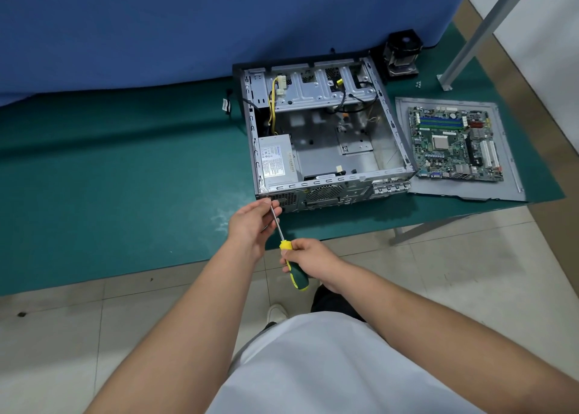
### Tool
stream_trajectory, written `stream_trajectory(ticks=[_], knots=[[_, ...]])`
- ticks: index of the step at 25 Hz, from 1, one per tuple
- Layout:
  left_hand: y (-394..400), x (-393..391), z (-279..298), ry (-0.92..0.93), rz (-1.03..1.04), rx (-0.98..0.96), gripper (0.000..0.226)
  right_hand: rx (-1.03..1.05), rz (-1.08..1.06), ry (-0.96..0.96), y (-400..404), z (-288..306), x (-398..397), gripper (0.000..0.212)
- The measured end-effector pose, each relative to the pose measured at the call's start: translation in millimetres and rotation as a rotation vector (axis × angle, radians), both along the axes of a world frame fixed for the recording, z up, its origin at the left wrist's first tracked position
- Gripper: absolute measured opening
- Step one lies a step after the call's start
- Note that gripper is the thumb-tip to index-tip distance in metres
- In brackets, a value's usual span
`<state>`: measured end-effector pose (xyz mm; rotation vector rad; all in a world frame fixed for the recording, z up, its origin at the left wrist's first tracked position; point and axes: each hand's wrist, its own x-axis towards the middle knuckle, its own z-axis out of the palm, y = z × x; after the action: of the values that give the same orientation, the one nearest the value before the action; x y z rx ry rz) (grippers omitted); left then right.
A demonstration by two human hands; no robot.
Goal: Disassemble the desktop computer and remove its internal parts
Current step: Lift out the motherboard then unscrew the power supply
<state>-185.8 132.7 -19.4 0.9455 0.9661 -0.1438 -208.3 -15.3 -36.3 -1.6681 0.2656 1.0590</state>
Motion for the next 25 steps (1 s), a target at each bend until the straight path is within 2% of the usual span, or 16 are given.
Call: stream_trajectory(ticks=[13, 25], knots=[[1, 0, 1, 0.000, -0.019, 0.012, 0.015, 0.014, -0.013, -0.006, 5, 0, -5, 0.007], [3, -1, 7, 0.019, -0.052, 0.084, 0.007, -0.009, -0.074, -0.085, 17, 12, -14, 0.013]])
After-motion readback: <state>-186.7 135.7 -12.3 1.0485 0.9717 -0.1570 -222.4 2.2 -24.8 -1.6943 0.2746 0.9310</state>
